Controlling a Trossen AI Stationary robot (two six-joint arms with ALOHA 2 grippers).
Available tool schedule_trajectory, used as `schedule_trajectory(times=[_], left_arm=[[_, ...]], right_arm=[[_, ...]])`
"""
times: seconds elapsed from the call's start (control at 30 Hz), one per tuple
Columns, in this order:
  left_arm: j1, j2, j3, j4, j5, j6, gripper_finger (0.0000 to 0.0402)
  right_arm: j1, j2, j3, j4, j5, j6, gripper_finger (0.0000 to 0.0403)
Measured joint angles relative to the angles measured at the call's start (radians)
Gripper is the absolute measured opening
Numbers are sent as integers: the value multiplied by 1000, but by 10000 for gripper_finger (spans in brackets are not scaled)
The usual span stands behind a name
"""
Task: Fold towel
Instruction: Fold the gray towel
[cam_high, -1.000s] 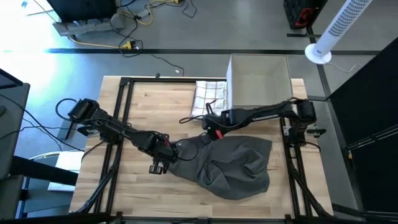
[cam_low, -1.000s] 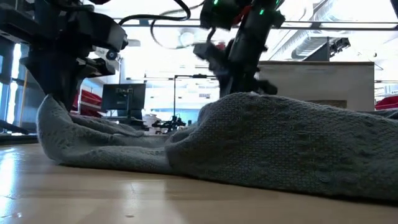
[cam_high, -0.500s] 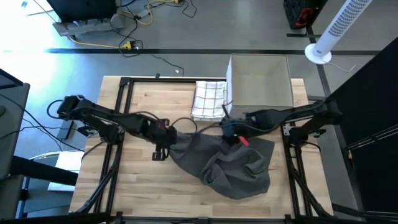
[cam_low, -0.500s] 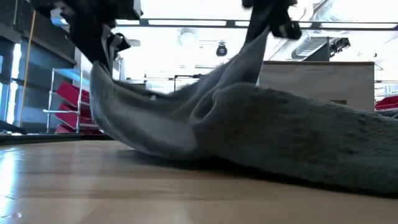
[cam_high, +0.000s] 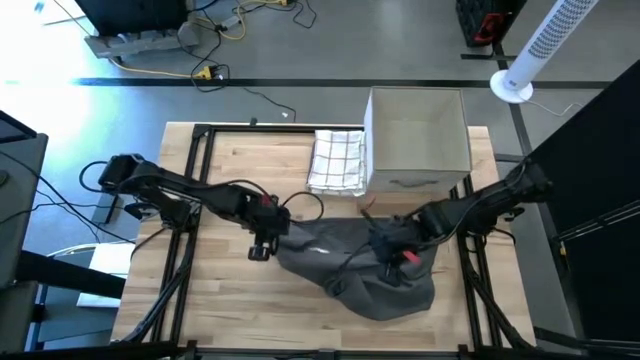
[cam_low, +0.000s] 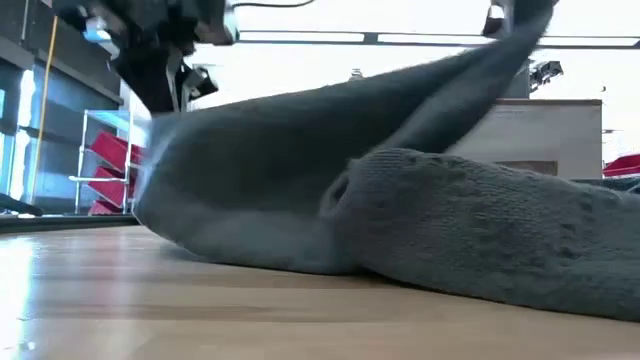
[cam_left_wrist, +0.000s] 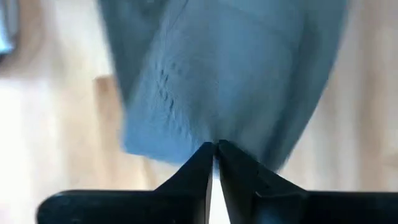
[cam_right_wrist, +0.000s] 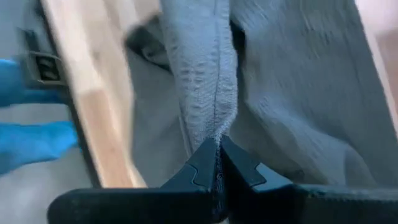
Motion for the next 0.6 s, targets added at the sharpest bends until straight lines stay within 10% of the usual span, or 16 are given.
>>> schedule_trajectory(times=[0.6], left_arm=[[65, 15, -1, 47, -56, -43, 138]], right_arm=[[82, 21, 0, 65, -25, 49, 0]])
